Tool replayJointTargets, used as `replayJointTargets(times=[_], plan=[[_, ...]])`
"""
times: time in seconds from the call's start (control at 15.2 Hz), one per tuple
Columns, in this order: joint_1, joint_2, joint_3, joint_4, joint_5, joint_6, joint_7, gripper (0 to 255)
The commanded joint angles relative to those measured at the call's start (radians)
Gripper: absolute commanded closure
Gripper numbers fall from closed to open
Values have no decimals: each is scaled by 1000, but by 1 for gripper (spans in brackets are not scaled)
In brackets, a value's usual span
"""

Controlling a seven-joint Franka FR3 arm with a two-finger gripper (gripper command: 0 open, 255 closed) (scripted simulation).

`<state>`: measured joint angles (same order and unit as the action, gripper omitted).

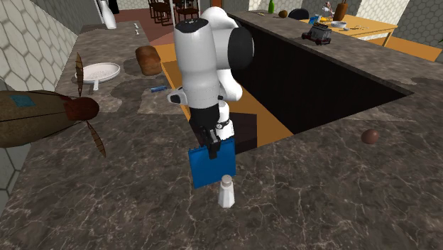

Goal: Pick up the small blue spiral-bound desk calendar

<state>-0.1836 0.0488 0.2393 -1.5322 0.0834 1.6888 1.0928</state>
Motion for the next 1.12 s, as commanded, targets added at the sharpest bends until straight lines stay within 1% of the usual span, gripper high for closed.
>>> replayJointTargets(times=[0.0, 0.4, 1.06], plan=[[0, 0, 0, -2, 0, 0, 0, 255], [0, 0, 0, -4, 0, 2, 0, 255], [7, 55, 4, 204, -15, -152, 20, 255]])
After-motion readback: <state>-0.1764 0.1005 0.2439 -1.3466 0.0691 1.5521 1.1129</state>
